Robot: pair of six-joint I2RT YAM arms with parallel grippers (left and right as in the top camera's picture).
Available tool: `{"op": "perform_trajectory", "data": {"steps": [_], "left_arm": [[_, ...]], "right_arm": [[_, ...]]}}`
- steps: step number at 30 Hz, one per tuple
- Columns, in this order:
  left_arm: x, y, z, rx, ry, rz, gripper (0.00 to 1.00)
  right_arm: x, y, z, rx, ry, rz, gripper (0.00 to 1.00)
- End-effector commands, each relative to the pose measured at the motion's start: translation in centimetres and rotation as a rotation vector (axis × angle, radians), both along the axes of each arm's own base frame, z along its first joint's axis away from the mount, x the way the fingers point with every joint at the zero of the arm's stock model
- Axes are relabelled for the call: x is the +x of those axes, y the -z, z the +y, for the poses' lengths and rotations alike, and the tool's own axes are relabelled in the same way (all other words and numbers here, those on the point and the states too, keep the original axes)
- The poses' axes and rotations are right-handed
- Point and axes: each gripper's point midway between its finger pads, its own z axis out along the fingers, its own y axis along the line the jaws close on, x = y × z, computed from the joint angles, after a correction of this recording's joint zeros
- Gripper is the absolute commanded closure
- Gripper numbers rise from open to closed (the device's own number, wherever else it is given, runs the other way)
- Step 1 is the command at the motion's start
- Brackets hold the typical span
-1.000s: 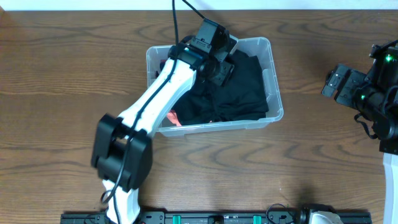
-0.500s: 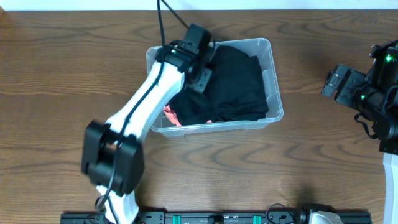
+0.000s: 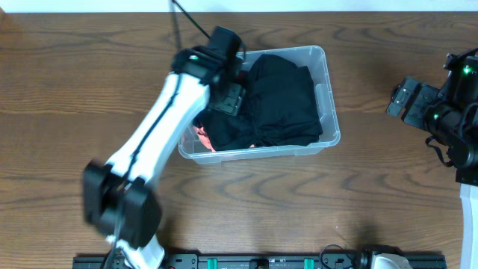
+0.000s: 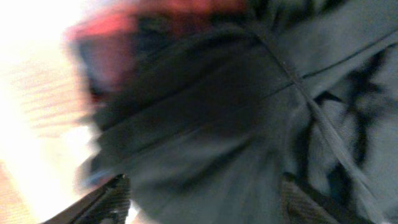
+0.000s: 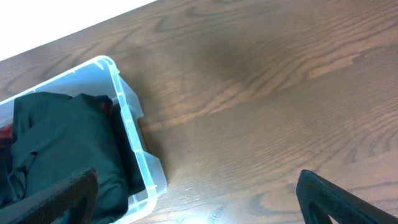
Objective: Pack container
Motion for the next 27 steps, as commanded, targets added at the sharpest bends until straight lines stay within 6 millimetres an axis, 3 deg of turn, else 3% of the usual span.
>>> {"op": "perform_trajectory", "data": {"steps": [1, 6, 9, 13, 20, 27], "left_arm": [[-0.4, -10.1, 4.1, -0.017, -0.138, -0.262, 0.16], [-4.9, -16.6, 10.0, -0.025, -0.284, -0.399, 0.07], [-8.2, -18.5, 13.2, -0.035, -0.374, -0.429, 0.02], [-12.3, -20.0, 16.0, -0.027, -0.446, -0.453, 0.02], [-17.1, -21.3, 17.1, -0.042, -0.467, -0.494, 0.02], [-18.8, -22.2, 17.4, -0.060, -0.468, -0.543, 0.02]], "right_arm": [[0.0, -0.3, -0.2, -0.006, 0.004, -0.005, 0.01], [0.0, -0.3, -0.2, -0.006, 0.005, -0.005, 0.01], [0.0, -0.3, -0.2, -0.006, 0.005, -0.005, 0.01], [0.0, -0.3, -0.2, -0.006, 0.005, -0.005, 0.01], [0.0, -0.3, -0.2, -0.006, 0.005, -0.005, 0.01], [0.0, -0.3, -0.2, -0.006, 0.005, -0.005, 0.01]]}}
